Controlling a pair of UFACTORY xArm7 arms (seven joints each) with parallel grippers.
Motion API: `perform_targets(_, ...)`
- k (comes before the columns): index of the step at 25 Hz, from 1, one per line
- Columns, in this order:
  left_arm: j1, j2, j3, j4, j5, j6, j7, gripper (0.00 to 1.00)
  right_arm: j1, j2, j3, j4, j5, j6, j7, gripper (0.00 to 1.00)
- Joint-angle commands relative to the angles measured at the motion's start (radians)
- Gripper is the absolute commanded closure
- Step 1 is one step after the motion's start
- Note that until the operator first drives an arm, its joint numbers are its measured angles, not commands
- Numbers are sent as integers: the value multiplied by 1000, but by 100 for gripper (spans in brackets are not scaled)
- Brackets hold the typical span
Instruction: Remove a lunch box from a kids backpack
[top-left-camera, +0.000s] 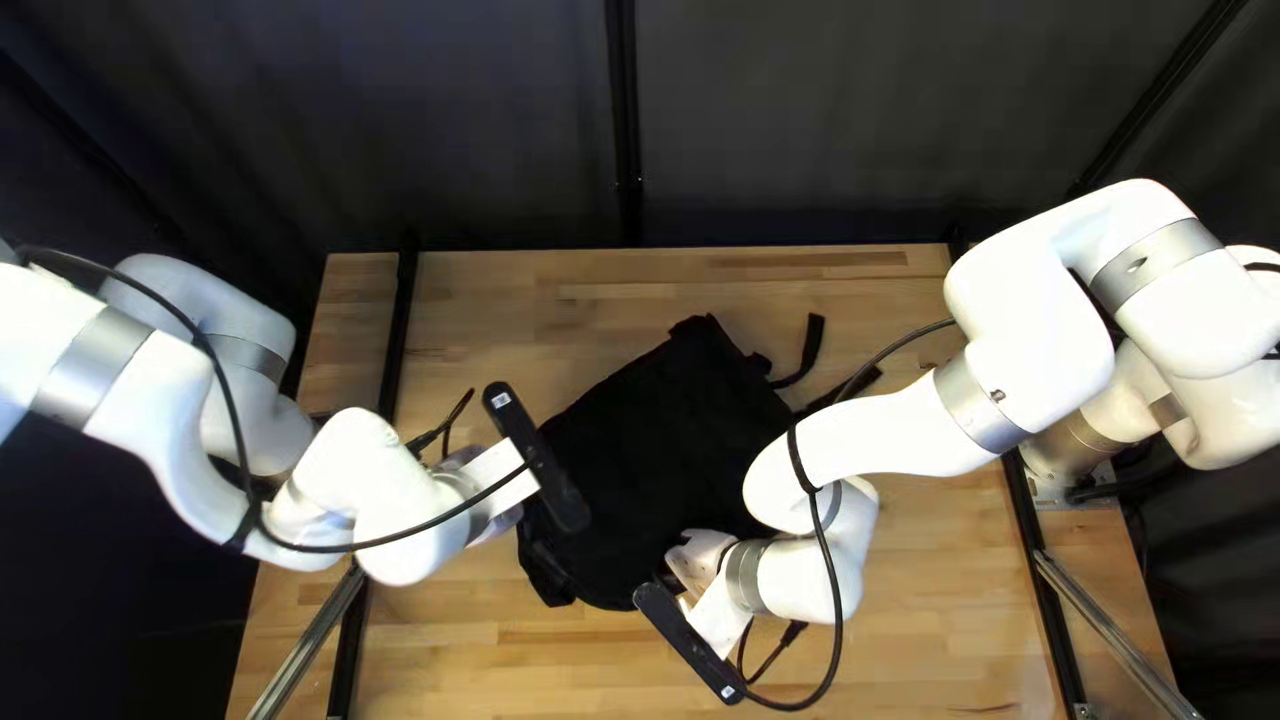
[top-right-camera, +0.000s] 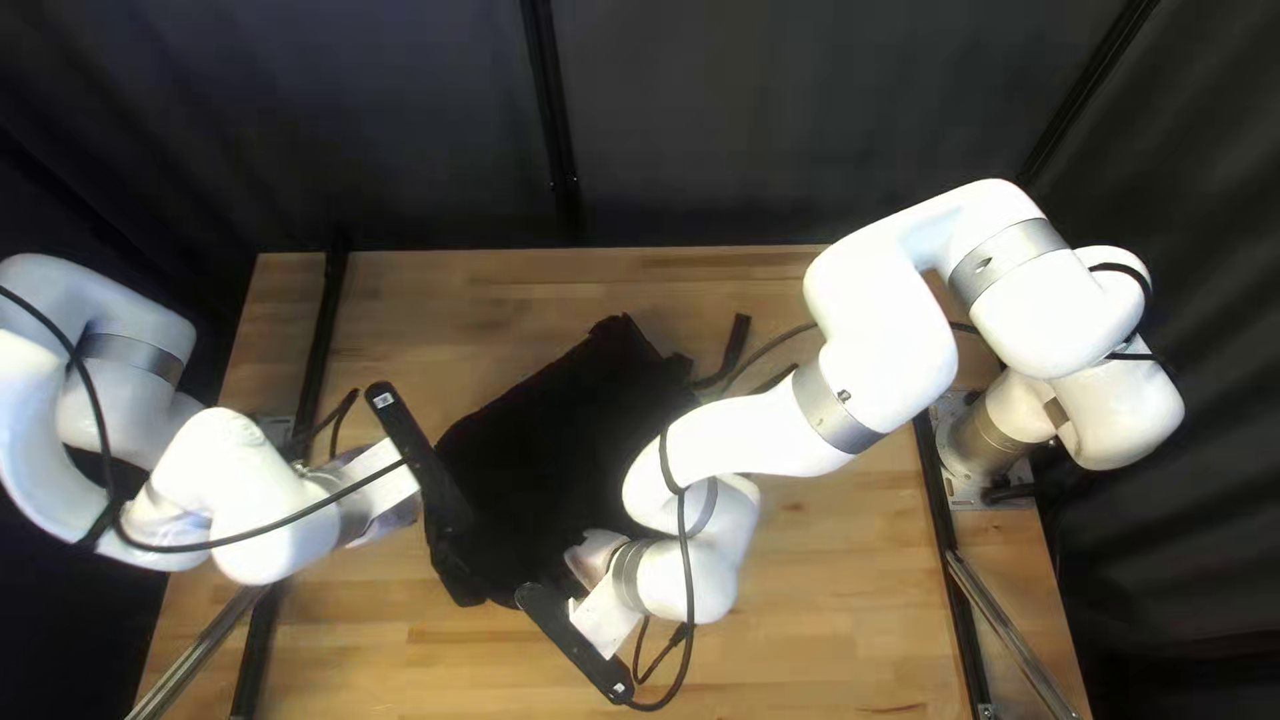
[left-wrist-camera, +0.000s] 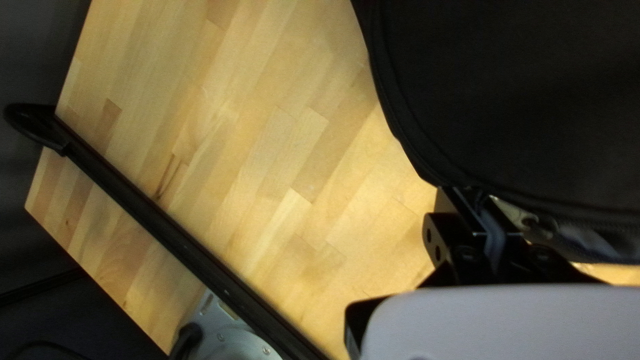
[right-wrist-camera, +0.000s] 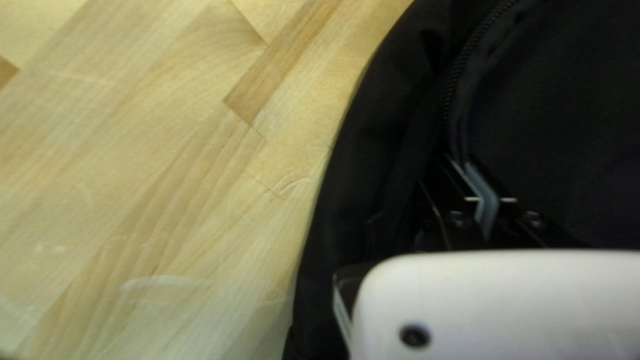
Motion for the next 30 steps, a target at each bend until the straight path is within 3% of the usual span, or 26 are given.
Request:
perform_targets(1,16,4,24,-6,9,-7,32,100,0,3,0,0,-3,-6,3,100)
perform_targets(9,37,-4,63,16,16,29,103,100,-2,4,-7,-16,-20,-24,20,100)
perform_targets(21,101,32,158,3,66,-70,215,100,-6,19,-10,-11,-22,-37,30,100)
perform_targets(30,133,77,193,48,88,-70,269,100,-5,19,-20,-25,-44,-54,56,100)
